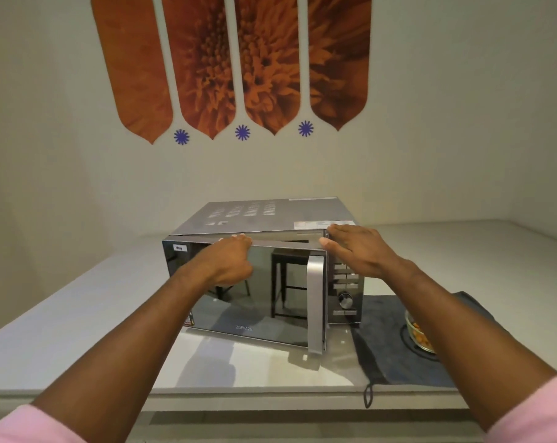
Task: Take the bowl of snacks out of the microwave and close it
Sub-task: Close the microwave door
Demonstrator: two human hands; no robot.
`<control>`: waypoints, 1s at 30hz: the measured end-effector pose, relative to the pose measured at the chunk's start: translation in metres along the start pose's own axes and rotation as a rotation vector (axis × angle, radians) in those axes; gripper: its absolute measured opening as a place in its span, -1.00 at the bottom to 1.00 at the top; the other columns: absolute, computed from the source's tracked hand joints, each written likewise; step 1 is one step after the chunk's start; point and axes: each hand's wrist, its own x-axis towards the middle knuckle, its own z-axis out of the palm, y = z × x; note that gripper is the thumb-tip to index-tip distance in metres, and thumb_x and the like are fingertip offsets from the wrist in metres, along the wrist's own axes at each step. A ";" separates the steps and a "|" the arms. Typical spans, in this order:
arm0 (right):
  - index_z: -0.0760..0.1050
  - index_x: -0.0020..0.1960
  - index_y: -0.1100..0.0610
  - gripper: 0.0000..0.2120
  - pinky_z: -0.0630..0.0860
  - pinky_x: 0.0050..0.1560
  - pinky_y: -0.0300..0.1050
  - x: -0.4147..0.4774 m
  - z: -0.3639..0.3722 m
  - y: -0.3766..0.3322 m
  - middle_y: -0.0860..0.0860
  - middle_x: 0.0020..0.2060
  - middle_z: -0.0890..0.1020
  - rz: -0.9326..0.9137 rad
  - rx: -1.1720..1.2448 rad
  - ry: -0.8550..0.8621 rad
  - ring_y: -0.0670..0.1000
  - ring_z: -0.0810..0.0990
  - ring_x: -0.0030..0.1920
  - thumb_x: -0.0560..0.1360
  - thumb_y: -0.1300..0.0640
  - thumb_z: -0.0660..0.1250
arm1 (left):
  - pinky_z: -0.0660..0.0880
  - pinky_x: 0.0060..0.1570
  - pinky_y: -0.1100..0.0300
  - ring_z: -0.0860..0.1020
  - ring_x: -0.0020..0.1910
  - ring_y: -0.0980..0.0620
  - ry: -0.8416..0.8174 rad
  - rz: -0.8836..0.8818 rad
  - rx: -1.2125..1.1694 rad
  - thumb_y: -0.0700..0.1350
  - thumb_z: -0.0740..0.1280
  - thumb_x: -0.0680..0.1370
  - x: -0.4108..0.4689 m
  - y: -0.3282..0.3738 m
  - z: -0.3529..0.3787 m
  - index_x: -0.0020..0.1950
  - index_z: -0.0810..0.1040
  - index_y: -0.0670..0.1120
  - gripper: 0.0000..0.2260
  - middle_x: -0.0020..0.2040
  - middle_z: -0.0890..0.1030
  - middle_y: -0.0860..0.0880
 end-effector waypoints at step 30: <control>0.69 -0.06 0.00 -0.69 0.48 -0.08 -0.03 0.026 0.027 -0.014 -0.01 -0.23 0.71 0.216 -0.289 0.277 0.06 0.66 -0.11 0.64 -0.16 0.29 | 0.43 0.44 -0.10 0.39 0.53 -0.20 0.099 0.050 -0.034 -0.11 0.35 0.46 0.037 -0.010 0.026 0.56 0.32 -0.19 -0.34 0.56 0.42 -0.22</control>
